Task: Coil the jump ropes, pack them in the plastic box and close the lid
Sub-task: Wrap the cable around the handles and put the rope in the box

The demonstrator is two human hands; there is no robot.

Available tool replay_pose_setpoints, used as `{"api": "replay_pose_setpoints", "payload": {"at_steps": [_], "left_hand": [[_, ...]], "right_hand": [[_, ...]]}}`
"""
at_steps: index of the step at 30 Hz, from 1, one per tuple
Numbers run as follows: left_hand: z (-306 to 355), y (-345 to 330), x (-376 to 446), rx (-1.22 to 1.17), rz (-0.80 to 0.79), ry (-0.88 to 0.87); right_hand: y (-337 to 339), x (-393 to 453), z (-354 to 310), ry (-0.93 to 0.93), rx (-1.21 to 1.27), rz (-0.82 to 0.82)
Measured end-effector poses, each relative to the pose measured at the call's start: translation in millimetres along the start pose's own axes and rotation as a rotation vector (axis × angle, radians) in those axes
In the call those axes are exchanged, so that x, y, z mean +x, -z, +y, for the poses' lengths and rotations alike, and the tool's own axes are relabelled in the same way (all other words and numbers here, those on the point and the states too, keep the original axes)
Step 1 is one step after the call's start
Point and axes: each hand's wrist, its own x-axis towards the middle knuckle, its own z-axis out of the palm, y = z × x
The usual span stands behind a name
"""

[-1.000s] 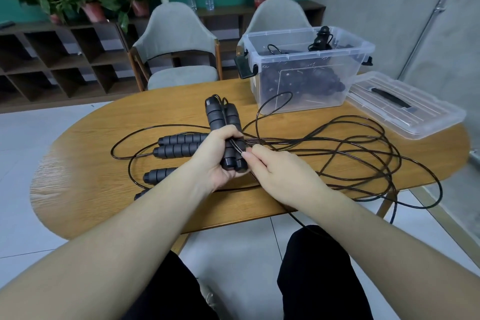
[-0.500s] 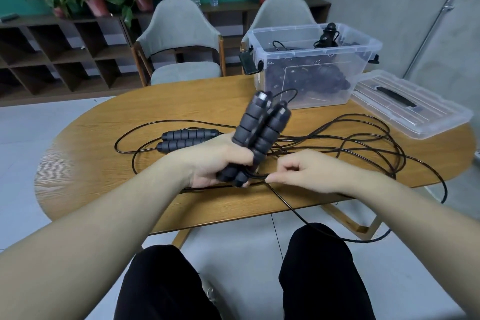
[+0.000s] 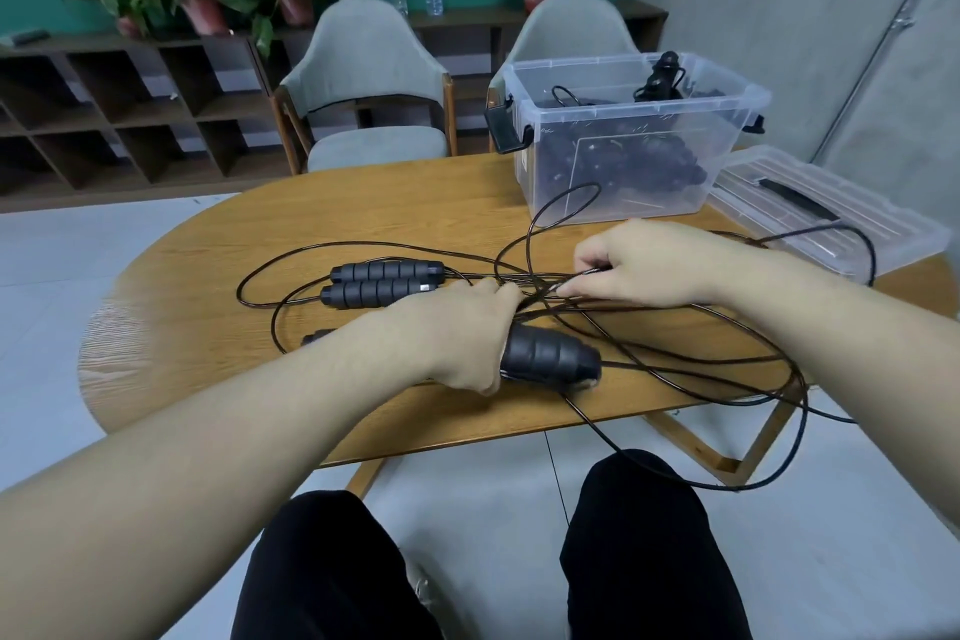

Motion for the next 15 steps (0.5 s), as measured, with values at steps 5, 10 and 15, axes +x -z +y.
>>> {"api": "replay_pose_setpoints", "payload": {"at_steps": [5,10,15], "left_hand": [[-6.6,-3.6,11.1,-0.129,0.245,0.23],[-20.1,-7.3,20.1,-0.871,0.197,0.355],[-23.7,-19.6,12.4,-1.575,0.025,0.213]], "right_hand": [[1.2,-11.7,-38.2,0.05,0.219,0.141],[-24.6,-27.7,-58.4,0.05,0.352,0.173],[-63.1,-36.0,-46.3,0.051,0.45,0.162]]}}
